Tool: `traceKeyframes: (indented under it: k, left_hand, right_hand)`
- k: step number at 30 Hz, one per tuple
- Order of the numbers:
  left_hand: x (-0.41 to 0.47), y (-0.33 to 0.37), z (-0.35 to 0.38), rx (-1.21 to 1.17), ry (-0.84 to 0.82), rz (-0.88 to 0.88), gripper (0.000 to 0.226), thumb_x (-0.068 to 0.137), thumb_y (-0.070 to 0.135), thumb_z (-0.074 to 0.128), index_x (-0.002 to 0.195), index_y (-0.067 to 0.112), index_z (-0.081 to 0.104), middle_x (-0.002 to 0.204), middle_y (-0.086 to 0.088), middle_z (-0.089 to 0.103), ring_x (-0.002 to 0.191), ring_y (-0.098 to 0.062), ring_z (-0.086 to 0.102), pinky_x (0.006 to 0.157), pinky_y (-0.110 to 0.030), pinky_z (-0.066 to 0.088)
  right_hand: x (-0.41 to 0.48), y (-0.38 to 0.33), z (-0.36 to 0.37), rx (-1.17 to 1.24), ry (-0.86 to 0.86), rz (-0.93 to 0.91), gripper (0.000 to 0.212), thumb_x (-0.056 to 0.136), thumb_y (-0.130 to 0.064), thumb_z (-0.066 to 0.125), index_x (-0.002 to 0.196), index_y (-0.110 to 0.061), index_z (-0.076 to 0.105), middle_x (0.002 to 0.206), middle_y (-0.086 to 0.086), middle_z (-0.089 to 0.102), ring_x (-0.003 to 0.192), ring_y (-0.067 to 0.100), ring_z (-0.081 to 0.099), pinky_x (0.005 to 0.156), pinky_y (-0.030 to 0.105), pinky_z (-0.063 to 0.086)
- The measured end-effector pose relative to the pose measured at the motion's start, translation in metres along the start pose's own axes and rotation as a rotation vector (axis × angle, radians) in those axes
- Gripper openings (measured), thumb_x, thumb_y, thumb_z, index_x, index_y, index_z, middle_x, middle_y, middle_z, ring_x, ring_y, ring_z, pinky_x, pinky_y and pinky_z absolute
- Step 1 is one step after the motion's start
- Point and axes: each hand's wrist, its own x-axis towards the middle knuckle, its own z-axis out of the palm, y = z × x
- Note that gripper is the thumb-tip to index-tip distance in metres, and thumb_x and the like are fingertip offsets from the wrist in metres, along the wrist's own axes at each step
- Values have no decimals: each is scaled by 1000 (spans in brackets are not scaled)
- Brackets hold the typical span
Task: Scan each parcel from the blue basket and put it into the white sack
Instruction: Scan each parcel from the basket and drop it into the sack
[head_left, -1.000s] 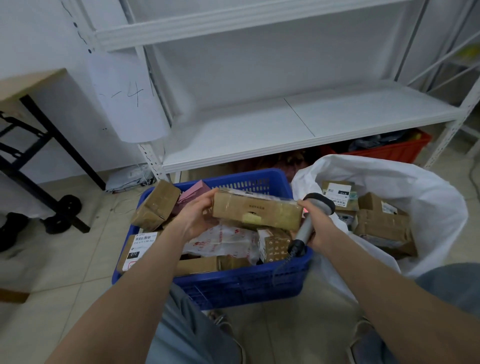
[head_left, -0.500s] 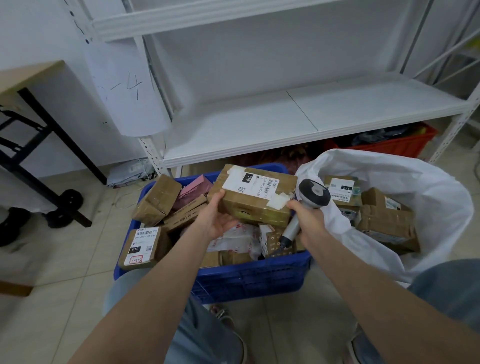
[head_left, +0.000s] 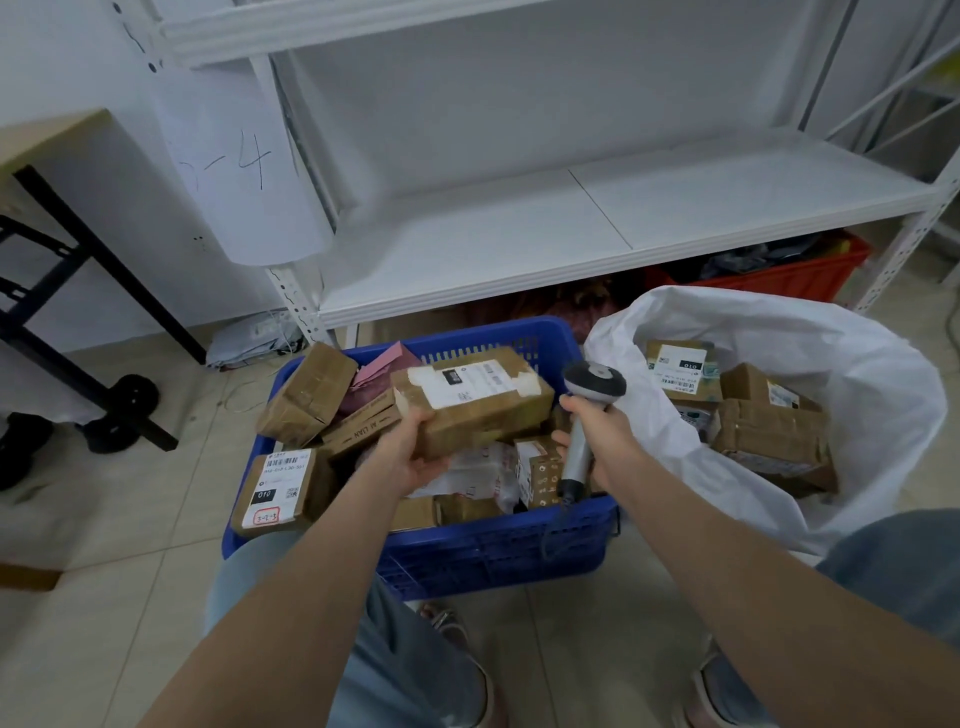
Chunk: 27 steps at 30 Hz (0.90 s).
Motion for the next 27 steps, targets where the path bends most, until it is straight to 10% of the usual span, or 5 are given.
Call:
traceKeyframes:
  k: [5,11,20,27]
  left_hand:
    - [11,-25,-4,511,-33,-122,56,81,42,71,121,8,53,118,-16,62,106,-33,60,95,-47,50]
    - [41,14,-12,988,347,288,65,86,42,60,135,4,41,134,-17,46,117,-33,50,93,-41,45]
    - [101,-2,25,1074,59,222,56,98,41,47,142,8,39,140,-15,47,129,-32,44,102,-35,34]
    - [101,-5,3,686,33,101,49,88,45,61,119,7,59,113,-12,66,93,-24,62,71,-33,49]
  right_hand:
    - [16,24,13,-67,-19,112,43,84,-19,71,122,-9,54,102,14,65,92,31,67,85,46,56]
    - [36,45,30,-95,-46,218,42,84,-26,71,118,-6,56,97,13,61,72,22,57,61,33,50]
    - [70,72,44,-34,-130,377,48,83,-34,71,125,-15,56,115,13,67,104,35,65,86,51,55]
    - [66,67,44,16,-163,314,42,85,-30,70,123,-14,62,110,10,72,104,28,67,99,50,48]
